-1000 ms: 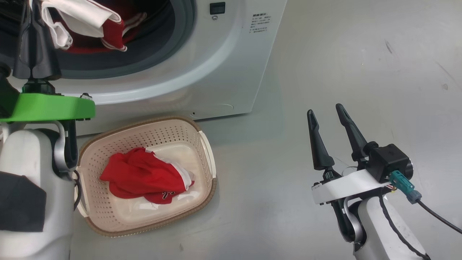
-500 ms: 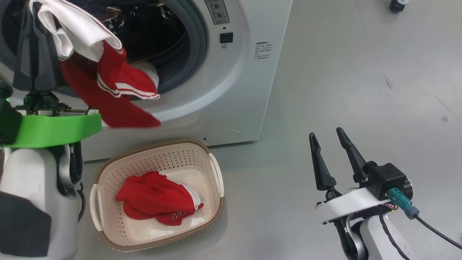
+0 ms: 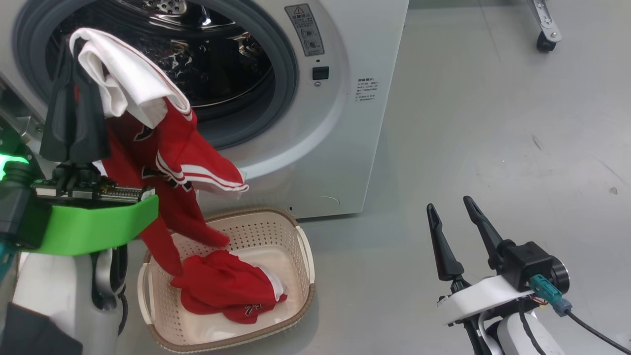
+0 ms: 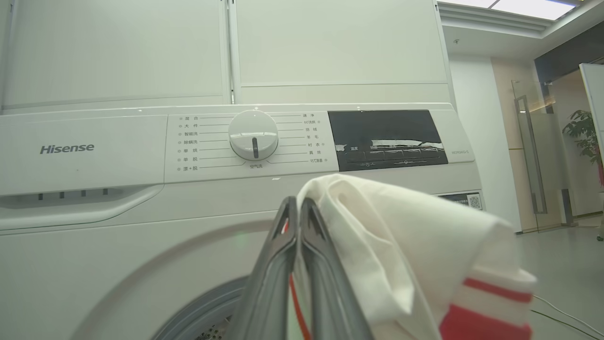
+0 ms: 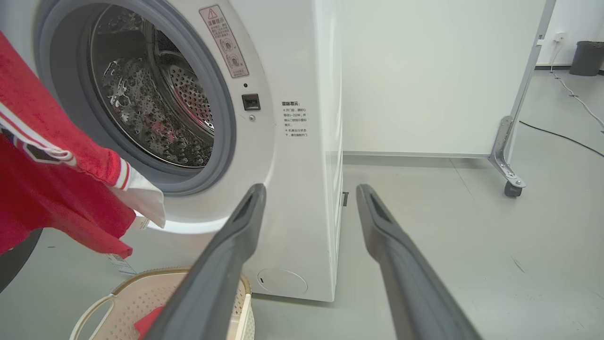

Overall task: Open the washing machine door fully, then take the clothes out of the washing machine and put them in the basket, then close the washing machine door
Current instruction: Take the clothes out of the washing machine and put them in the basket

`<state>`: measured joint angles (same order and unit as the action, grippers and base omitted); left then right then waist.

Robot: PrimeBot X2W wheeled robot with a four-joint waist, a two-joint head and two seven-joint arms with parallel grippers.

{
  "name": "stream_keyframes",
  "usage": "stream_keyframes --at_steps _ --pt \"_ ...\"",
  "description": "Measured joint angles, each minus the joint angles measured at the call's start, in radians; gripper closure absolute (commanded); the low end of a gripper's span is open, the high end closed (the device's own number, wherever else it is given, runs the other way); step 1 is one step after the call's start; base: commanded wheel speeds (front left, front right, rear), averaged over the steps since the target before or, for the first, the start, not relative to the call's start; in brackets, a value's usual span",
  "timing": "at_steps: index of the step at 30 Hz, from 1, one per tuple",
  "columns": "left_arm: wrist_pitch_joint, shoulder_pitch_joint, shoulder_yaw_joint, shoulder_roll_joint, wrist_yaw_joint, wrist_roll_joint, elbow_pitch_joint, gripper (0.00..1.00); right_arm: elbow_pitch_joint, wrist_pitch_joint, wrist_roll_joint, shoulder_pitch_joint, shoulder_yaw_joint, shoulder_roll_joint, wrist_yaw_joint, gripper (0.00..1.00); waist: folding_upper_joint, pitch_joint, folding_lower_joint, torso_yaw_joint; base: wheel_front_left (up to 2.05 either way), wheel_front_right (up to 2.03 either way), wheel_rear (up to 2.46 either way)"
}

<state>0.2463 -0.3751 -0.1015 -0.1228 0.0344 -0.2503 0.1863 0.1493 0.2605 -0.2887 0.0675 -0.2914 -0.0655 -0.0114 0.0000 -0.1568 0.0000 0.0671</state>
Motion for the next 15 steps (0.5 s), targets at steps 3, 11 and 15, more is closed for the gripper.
stream_keyframes --at_steps 3,11,15 --pt "-0.008 0.013 0.0 -0.001 0.004 0.002 0.04 1.0 0.0 0.0 0.003 -0.007 0.002 -0.006 0.0 0.0 0.0 0.003 0.0 -0.008 0.0 0.0 0.0" --pt "-0.012 0.021 0.004 -0.003 0.007 0.005 0.117 1.0 -0.009 0.0 0.009 -0.011 0.007 -0.011 0.0 0.0 0.0 -0.004 0.0 -0.015 0.0 0.0 0.0" --pt "-0.018 0.022 0.017 -0.003 0.015 0.005 0.164 1.0 -0.02 0.0 0.01 -0.011 0.005 -0.01 0.001 0.0 0.0 -0.021 0.0 -0.015 0.0 0.0 0.0"
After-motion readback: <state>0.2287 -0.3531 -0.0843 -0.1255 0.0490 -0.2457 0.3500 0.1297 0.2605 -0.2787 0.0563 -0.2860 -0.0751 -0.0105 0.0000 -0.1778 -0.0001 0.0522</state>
